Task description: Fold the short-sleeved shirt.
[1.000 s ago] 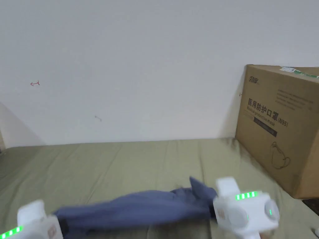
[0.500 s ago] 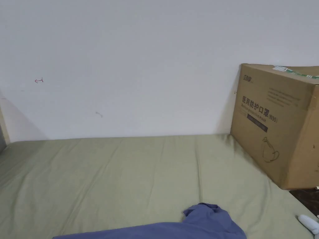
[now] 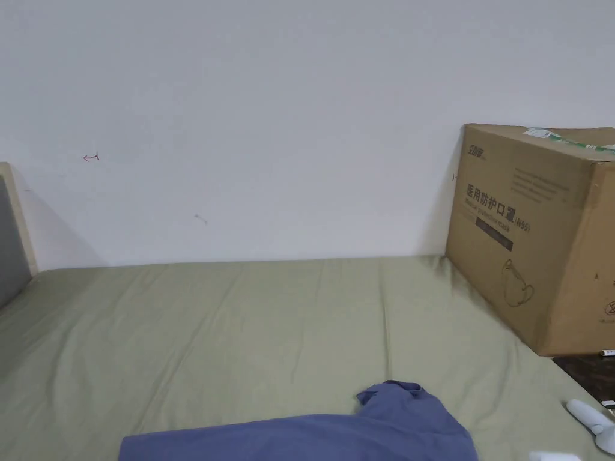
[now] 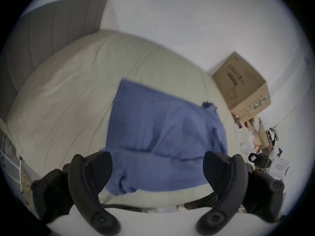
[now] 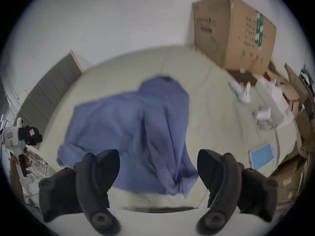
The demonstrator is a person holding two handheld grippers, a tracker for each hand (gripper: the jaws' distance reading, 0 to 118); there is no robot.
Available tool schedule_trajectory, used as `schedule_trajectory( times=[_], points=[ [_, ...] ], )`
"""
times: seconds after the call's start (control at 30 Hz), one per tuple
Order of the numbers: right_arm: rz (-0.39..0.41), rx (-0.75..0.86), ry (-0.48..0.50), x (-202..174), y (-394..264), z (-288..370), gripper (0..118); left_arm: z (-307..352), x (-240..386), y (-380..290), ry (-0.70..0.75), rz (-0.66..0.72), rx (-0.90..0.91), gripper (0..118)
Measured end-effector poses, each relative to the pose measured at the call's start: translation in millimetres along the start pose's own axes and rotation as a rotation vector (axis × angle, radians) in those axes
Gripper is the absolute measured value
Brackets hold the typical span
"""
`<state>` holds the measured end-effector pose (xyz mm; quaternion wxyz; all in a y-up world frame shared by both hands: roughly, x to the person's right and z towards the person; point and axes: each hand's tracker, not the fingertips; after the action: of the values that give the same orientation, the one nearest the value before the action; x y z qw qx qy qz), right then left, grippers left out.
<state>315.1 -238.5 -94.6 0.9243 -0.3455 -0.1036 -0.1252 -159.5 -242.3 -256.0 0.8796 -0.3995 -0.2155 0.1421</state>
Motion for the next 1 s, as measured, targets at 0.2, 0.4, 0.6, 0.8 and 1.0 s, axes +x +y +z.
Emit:
schedule_trajectory(
  times=[0.2, 0.4, 0.6, 0.8, 1.0],
  points=[
    [0.031, 0.447, 0.171, -42, 36, 42, 9, 32, 54, 28, -0.066, -0.194, 0.340, 30],
    [0.041, 0.467, 0.183, -71, 77, 7, 0, 15, 78, 63, -0.090, -0.288, 0.411, 0],
    [0.021, 0.397, 0.199, -62, 106, -34, 0, -81, 24, 161, 0.050, -0.206, -0.089, 0],
    [0.064, 0.215, 0.131, -37, 104, -98, 0, -218, -69, 185, 0.218, -0.187, -0.384, 8],
    [-0.021, 0.117, 0.119, -12, 84, -135, 0, -288, -114, 169, 0.237, -0.152, -0.397, 109]
  ],
)
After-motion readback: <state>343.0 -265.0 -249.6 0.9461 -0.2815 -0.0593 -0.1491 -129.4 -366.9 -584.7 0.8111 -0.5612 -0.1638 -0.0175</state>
